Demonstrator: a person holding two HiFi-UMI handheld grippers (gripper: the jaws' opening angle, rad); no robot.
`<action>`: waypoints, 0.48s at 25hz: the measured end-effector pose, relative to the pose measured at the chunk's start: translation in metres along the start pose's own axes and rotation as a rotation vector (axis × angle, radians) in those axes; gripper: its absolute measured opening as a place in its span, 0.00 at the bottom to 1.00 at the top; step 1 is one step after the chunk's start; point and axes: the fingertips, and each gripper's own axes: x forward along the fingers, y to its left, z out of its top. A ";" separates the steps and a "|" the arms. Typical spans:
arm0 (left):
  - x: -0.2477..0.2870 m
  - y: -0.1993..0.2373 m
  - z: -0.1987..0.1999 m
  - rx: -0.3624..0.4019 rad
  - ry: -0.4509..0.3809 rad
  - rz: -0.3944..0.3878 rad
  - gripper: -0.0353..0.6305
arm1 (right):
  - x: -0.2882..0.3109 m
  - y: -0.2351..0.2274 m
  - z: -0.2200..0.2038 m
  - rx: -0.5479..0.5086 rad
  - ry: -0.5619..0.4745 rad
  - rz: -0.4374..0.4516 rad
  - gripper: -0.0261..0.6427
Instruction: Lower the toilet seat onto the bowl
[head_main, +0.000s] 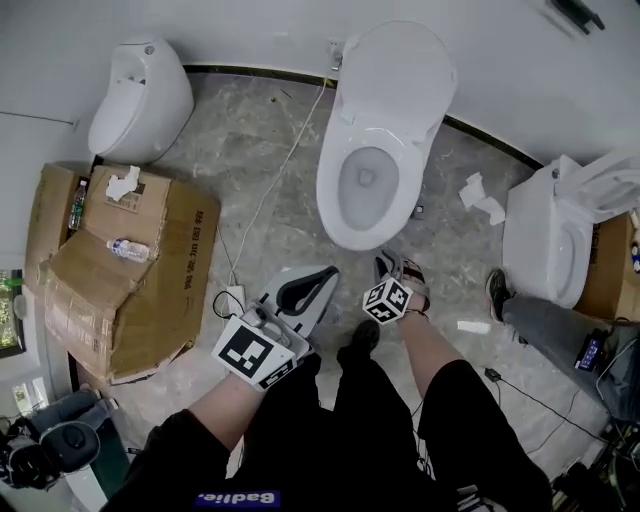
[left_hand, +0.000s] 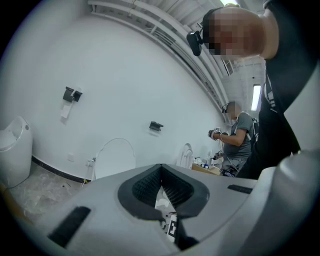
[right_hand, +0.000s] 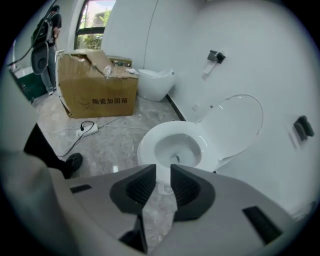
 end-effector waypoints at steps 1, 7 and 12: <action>-0.004 -0.004 0.010 0.005 -0.008 -0.001 0.08 | -0.016 -0.004 0.004 0.027 -0.004 -0.005 0.19; -0.028 -0.034 0.052 0.018 -0.021 -0.014 0.08 | -0.111 -0.015 0.027 0.173 -0.048 -0.027 0.17; -0.047 -0.054 0.077 0.042 -0.029 -0.029 0.08 | -0.189 -0.029 0.074 0.287 -0.180 -0.019 0.15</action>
